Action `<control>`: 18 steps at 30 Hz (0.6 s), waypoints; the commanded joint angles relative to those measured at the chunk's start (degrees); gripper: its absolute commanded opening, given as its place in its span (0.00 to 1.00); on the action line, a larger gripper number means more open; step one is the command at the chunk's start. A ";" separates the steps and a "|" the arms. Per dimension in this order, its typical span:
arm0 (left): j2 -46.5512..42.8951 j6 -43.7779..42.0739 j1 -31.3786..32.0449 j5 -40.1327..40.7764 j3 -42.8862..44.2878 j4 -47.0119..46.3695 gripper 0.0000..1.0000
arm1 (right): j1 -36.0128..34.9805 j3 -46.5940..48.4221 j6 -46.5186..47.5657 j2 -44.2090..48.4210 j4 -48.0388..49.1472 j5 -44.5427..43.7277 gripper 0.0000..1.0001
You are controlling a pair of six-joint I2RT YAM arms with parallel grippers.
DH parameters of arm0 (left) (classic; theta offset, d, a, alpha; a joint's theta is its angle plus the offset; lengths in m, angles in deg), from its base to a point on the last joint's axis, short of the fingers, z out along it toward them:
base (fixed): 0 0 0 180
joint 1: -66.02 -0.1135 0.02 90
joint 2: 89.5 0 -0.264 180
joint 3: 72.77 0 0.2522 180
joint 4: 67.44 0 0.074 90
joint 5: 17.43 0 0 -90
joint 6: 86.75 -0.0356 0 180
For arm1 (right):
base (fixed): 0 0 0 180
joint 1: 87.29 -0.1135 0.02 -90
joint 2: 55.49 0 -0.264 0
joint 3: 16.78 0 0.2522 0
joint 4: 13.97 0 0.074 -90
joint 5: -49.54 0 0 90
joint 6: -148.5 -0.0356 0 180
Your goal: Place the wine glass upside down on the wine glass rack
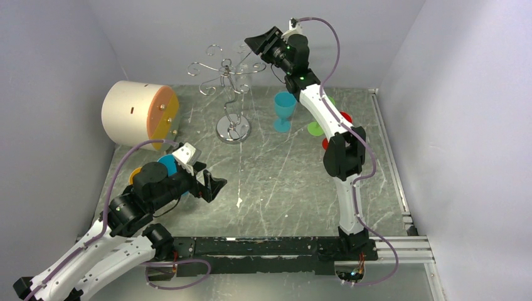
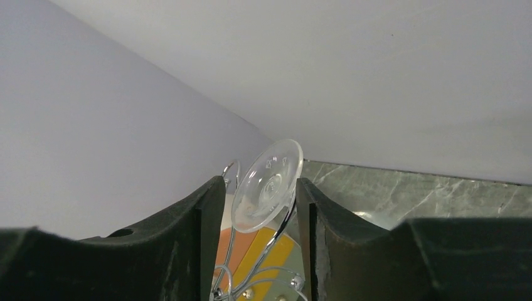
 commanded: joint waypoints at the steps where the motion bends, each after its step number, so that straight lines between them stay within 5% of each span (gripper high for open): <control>1: -0.89 0.12 -0.20 -0.90 1.00 -0.07 0.99 | 0.14 -1.43 1.66 4.22 1.25 0.90 0.50; 10: -1.19 0.25 -0.19 -0.33 1.00 0.01 0.99 | 0.49 -5.45 3.60 8.83 0.32 2.37 0.59; 18: -1.86 0.10 -0.19 3.88 1.38 1.30 0.99 | 1.60 -18.16 6.88 19.16 0.49 2.41 0.63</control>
